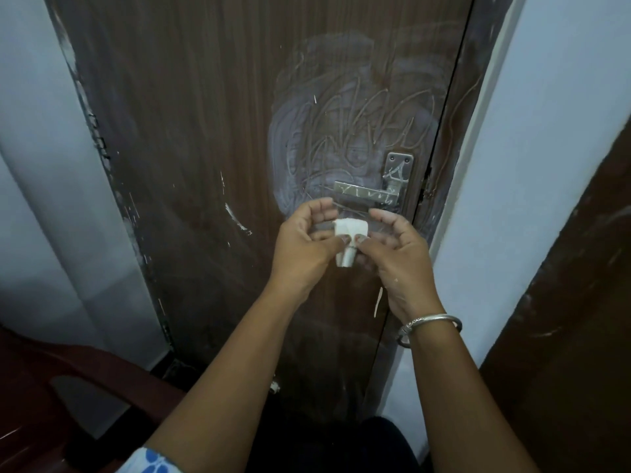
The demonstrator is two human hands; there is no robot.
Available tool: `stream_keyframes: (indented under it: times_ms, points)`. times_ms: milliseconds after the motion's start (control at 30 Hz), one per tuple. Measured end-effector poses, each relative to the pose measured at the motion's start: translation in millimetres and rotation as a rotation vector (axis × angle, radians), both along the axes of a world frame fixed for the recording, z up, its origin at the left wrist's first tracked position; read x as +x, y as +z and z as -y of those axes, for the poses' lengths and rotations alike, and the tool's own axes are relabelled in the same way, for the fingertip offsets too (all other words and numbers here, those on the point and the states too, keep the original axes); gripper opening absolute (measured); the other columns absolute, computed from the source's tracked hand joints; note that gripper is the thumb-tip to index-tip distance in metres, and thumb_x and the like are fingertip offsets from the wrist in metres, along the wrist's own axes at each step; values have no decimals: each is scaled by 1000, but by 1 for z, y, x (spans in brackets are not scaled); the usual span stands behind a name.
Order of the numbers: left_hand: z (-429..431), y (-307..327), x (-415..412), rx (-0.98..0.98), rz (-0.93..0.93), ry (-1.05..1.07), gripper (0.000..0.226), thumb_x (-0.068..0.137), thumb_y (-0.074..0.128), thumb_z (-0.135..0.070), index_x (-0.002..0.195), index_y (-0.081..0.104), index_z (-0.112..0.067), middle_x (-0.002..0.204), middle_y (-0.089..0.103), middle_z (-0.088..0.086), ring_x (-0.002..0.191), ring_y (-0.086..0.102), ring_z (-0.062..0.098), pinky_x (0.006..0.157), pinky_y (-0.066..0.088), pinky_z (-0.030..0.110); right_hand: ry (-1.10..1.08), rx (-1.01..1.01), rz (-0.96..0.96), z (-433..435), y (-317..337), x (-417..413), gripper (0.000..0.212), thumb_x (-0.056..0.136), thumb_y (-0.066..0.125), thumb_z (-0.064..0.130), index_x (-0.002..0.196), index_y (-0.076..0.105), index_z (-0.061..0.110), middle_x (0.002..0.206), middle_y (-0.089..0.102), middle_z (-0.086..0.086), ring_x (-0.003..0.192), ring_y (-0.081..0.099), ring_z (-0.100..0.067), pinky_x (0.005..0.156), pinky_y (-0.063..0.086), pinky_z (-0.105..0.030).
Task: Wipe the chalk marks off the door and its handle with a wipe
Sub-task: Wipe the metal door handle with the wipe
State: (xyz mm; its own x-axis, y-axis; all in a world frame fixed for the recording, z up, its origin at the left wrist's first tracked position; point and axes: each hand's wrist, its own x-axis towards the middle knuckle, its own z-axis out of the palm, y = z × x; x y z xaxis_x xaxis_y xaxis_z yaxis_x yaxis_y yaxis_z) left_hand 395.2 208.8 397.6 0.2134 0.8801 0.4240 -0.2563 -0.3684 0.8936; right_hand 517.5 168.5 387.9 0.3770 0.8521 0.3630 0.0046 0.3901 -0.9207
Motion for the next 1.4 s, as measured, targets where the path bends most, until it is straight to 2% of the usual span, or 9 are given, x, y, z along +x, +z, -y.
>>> stream_keyframes:
  times_ms: [133,367,567,733,900,967,1067,1200,1400]
  points:
    - [-1,-4,-1,43,-92,57,33,77,67,7,90,64,-23,82,69,-8,72,66,4,62,52,21,16,-16,53,4,0,-2,30,85,60,-3,106,65,18,66,68,7,66,67,-10,55,54,-23]
    - [-5,-8,-2,26,-128,49,23,82,59,5,79,64,-18,80,68,10,69,64,22,65,55,39,-15,70,-12,-1,2,-13,32,79,57,-15,75,68,15,75,70,-5,64,68,-19,56,54,-21]
    - [-15,2,5,22,-67,26,15,74,71,-7,74,72,-22,78,73,0,80,69,20,77,56,35,-119,146,-46,-13,6,-10,15,76,68,-6,77,66,8,70,70,10,71,65,3,61,48,-11]
    - [-23,4,24,48,-40,106,27,75,67,5,77,68,-22,79,72,-3,76,69,13,72,55,29,-156,192,-248,-26,8,-8,37,73,67,-14,97,61,14,87,70,-3,77,67,-8,64,52,-16]
    - [-30,14,35,152,-59,45,32,78,65,2,87,61,-28,92,69,-4,85,67,7,72,53,17,-207,203,-258,-33,19,5,32,81,58,-12,90,68,16,95,68,-9,86,65,-20,72,55,-30]
    - [-37,19,36,190,-96,72,34,81,63,1,88,57,-31,96,66,-5,90,64,8,78,52,18,-283,230,-146,-35,28,14,36,84,53,-11,89,67,22,99,67,-7,87,66,-20,69,55,-27]
    - [-51,24,35,214,-141,117,35,81,63,1,88,54,-32,94,62,-11,91,61,2,81,49,16,-580,197,316,-43,47,33,33,85,53,-3,103,64,22,110,64,-9,95,62,-20,80,51,-25]
    - [-64,22,33,253,-247,163,27,82,65,-5,97,58,-25,96,60,-18,92,55,-12,76,44,5,-835,171,745,-59,68,49,23,87,54,5,108,63,8,105,64,-11,87,54,-16,71,27,-7]
    - [-79,25,33,387,-445,241,30,80,66,-6,107,58,-15,102,54,-8,87,50,-3,70,35,-4,-842,121,1309,-90,85,56,23,83,51,-5,97,70,0,91,69,-18,87,58,-33,76,42,-32]
